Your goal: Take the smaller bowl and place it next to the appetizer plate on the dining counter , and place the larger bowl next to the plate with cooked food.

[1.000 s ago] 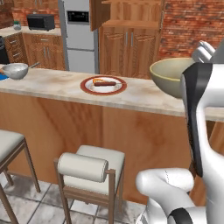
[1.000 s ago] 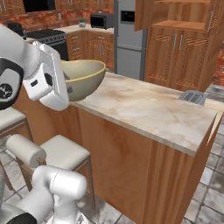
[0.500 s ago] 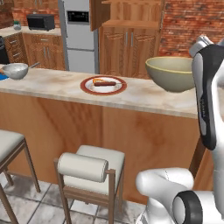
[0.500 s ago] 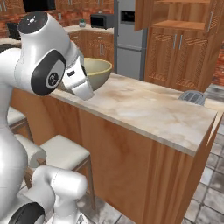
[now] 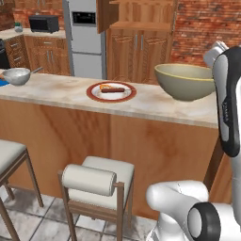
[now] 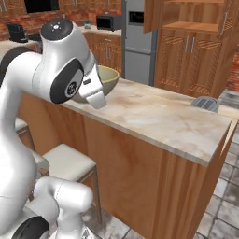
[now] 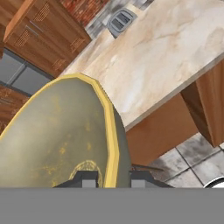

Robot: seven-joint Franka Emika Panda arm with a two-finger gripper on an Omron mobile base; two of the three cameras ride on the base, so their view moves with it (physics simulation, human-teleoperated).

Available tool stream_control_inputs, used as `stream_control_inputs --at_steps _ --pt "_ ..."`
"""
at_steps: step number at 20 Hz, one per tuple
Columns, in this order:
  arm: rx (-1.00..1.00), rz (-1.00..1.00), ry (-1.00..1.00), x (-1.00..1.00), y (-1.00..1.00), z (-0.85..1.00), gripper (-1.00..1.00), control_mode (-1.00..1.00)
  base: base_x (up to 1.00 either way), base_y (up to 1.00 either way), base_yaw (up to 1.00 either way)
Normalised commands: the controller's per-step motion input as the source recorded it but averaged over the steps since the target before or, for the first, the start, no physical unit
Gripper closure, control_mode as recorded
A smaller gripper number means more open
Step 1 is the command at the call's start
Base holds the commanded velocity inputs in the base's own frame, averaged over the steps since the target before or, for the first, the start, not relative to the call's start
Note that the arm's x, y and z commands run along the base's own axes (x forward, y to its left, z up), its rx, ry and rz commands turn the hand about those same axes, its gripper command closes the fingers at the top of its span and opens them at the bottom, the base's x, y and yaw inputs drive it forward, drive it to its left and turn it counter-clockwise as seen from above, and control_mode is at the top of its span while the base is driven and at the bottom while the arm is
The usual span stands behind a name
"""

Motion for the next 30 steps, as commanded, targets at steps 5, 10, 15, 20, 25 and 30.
stream_control_inputs --at_steps 5,10,15,20,25,30 --pt "0.01 0.0 0.0 0.59 -0.03 -0.18 1.0 -1.0 0.0 0.0 0.0" --pt "0.0 0.0 0.04 0.85 -0.09 -0.29 1.0 -1.0 0.0 0.0 0.0" --pt "0.0 0.0 0.0 0.54 0.0 -0.33 1.0 -1.0 0.0 0.0 0.0" --pt "0.03 0.0 -0.01 0.37 0.0 -0.15 1.0 -1.0 0.0 0.0 0.0" --pt "0.02 0.0 -0.01 0.35 0.0 -0.1 1.0 -1.0 0.0 0.0 0.0" --pt "0.0 0.0 0.0 0.3 0.0 -0.21 1.0 -1.0 0.0 0.0 0.0"
